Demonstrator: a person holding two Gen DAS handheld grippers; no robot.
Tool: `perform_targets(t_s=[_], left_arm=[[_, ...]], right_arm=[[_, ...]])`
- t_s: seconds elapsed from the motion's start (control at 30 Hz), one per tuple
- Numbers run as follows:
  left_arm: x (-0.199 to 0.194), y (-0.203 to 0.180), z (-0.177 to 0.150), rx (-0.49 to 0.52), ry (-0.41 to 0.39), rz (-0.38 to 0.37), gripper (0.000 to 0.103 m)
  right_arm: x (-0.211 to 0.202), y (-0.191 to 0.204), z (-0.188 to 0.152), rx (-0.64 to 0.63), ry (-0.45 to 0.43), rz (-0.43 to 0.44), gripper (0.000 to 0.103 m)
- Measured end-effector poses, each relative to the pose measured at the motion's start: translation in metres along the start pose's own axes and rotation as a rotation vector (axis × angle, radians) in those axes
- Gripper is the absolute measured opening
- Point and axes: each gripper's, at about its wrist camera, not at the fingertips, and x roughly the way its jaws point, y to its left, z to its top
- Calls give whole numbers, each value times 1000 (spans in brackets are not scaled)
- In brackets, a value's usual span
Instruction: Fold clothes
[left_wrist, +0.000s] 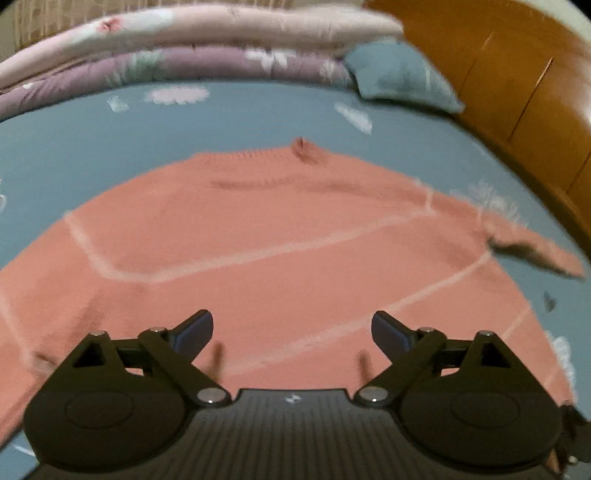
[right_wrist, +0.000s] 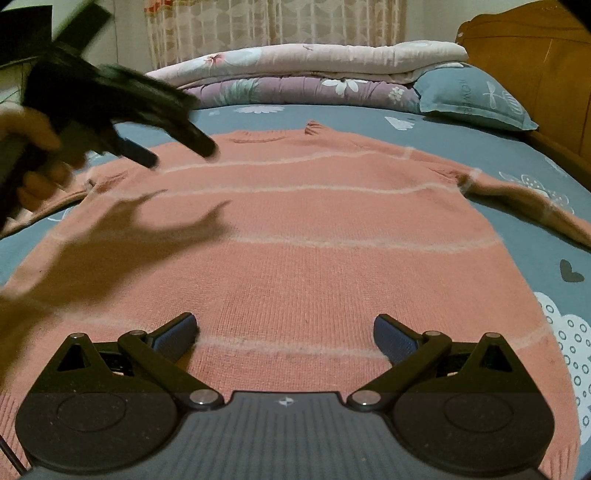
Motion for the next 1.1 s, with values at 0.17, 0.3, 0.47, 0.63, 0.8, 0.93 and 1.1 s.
perform_targets(t_s=[0.17, 0.3, 0.47, 0.63, 0.8, 0.93, 1.1], left_arm=[[15, 5, -13, -21, 21, 84, 93], [8, 4, -14, -19, 31, 79, 93], [5, 7, -21, -14, 39, 84, 93], [-8, 8, -11, -34, 37, 68, 93], [-13, -3, 26, -80, 40, -36, 93], [9, -47, 61, -12, 64, -158, 93], [61, -134, 99, 122, 93, -353, 93]], right_arm=[[-2, -2, -2, 9, -14, 9, 103], [-7, -5, 2, -6, -14, 4, 103], [0, -30, 44, -38, -90, -60, 103], [56, -62, 101, -60, -47, -87, 103], [97, -82, 103, 2, 99, -105, 103], [77, -95, 87, 18, 131, -62, 103], [64, -110, 74, 16, 129, -1, 103]])
